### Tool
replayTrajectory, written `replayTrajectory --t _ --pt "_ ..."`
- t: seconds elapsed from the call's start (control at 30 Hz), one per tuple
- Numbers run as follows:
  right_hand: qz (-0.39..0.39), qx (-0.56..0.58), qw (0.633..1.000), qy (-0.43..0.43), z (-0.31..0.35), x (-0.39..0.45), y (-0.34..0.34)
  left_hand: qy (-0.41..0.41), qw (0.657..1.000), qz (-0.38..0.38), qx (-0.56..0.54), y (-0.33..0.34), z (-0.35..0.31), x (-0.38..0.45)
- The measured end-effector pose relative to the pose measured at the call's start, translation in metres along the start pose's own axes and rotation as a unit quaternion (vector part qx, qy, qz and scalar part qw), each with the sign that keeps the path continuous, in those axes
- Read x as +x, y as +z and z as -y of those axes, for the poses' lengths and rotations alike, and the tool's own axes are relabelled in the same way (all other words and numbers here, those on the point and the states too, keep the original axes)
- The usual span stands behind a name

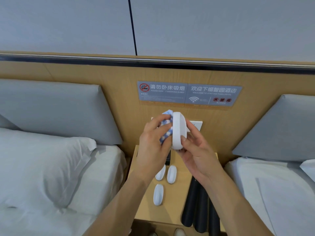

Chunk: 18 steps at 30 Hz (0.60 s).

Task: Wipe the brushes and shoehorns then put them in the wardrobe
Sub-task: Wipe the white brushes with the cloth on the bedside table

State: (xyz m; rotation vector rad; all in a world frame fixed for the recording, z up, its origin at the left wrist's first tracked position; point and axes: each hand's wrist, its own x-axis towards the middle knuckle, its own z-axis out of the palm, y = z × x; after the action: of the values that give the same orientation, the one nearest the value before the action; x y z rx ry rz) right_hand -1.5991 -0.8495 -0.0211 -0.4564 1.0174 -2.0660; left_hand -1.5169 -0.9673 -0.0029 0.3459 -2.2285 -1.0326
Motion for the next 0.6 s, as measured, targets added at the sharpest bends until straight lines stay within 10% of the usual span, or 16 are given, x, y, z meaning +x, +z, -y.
replayTrajectory --t 0.2,0.6 --pt "-0.003 0.018 0.999 0.044 0.009 0.000 -0.017 0.071 0.979 0.189 -0.024 -0.020 0.002 0.006" --pt "0.037 0.048 0.993 0.105 0.019 0.000 -0.022 0.058 0.965 0.254 -0.019 -0.041 0.004 0.022"
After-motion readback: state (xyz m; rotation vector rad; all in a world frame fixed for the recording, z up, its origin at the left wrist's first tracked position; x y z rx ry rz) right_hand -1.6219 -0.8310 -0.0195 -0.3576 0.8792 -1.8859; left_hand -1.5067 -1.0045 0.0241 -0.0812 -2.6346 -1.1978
